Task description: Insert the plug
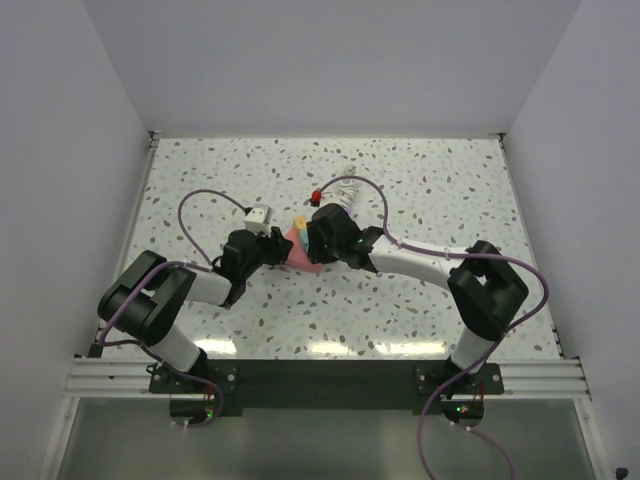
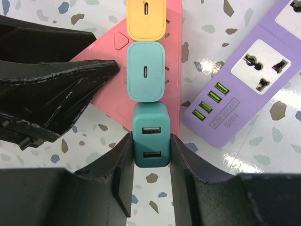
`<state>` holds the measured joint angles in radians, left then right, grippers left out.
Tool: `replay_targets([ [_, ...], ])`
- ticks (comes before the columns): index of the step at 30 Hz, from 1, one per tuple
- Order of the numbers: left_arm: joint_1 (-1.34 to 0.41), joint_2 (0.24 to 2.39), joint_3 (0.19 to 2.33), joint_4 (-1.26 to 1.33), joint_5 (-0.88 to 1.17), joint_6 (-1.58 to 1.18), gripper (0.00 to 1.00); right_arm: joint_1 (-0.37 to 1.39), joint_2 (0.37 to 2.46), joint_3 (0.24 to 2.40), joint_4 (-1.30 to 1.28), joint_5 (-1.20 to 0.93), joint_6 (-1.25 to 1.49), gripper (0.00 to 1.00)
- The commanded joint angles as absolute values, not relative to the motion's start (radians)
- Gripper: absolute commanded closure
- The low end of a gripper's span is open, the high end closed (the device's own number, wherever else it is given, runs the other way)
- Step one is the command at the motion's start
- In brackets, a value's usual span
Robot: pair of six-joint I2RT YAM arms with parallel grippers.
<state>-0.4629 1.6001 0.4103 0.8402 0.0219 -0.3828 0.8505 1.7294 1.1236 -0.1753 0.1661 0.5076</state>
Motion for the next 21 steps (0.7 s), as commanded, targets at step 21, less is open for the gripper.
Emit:
replay_targets([
  [21, -0.465, 1.617, 0.4, 0.848, 0.063, -0.359, 0.54, 0.85, 1.871, 1.094, -0.193, 0.184, 0.491, 1.0],
])
